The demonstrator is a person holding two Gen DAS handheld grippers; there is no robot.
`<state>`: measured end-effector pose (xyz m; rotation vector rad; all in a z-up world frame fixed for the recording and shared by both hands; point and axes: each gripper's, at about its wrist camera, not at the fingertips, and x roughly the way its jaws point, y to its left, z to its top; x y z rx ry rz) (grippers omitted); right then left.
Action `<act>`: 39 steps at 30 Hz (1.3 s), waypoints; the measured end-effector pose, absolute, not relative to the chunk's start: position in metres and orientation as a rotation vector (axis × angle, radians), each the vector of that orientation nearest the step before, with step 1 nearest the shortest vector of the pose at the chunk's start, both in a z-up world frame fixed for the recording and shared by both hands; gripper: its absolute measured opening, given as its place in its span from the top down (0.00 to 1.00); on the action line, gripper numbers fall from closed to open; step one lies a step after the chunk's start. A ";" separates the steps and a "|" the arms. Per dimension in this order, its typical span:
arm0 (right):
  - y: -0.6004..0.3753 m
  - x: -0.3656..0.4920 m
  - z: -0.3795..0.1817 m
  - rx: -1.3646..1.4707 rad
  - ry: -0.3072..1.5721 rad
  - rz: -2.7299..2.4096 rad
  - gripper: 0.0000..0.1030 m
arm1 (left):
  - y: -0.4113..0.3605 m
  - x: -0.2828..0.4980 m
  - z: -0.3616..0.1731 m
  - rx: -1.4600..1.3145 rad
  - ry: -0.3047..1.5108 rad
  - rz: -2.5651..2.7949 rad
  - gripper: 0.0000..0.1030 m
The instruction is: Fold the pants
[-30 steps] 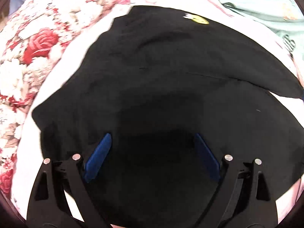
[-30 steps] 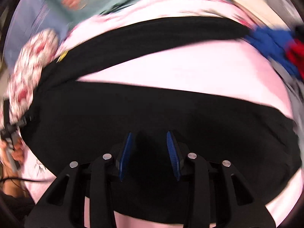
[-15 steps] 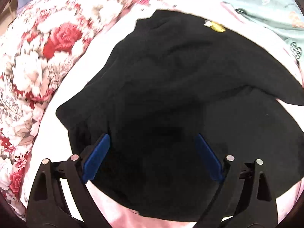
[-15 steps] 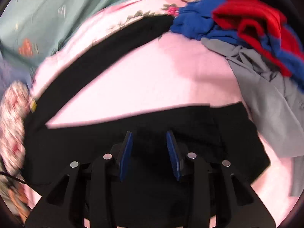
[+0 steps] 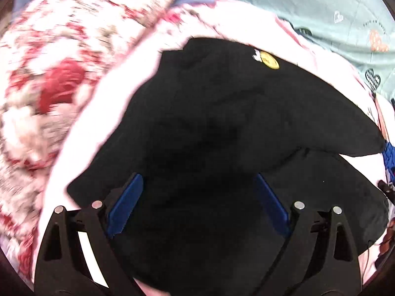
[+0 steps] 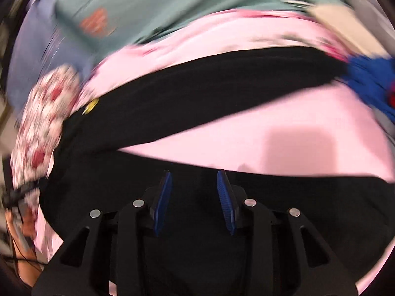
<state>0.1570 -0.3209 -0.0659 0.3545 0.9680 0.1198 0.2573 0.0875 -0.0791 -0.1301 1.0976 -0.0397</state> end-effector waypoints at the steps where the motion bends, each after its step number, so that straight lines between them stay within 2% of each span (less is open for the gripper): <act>1: -0.303 0.166 -0.069 0.345 0.984 0.151 0.60 | 0.085 0.266 -0.086 -0.139 1.126 -0.053 0.10; 7: -0.258 0.184 -0.084 0.303 1.065 0.220 0.59 | 0.100 0.284 -0.112 -0.109 1.161 0.020 0.10; 12: -0.284 0.175 -0.090 0.354 1.088 0.189 0.59 | 0.108 0.294 -0.113 -0.051 1.149 0.056 0.10; 19: -0.296 0.178 -0.078 0.198 1.145 0.128 0.59 | 0.115 0.280 -0.100 -0.050 1.165 -0.021 0.11; 25: -0.300 0.225 -0.030 0.083 1.003 0.095 0.54 | 0.132 0.259 -0.034 0.047 0.947 0.004 0.06; 29: -0.301 0.267 -0.006 0.030 0.901 0.095 0.53 | 0.147 0.279 -0.023 0.046 0.917 0.034 0.06; 31: -0.298 0.290 -0.001 0.016 0.859 0.104 0.50 | 0.144 0.291 -0.021 0.084 0.898 0.032 0.06; 33: -0.300 0.306 -0.004 0.007 0.823 0.132 0.36 | 0.132 0.302 -0.024 0.130 0.875 0.045 0.06; 34: -0.301 0.314 -0.008 -0.012 0.826 0.130 0.34 | 0.130 0.313 -0.028 0.136 0.875 0.034 0.06; 35: -0.301 0.321 -0.014 -0.032 0.838 0.128 0.33 | 0.120 0.323 -0.032 0.139 0.883 0.036 0.07; 37: -0.301 0.332 -0.022 -0.039 0.855 0.138 0.33 | 0.116 0.339 -0.039 0.122 0.898 0.030 0.18; 39: -0.306 0.339 -0.030 -0.009 0.863 0.147 0.33 | 0.108 0.355 -0.048 0.138 0.919 0.032 0.20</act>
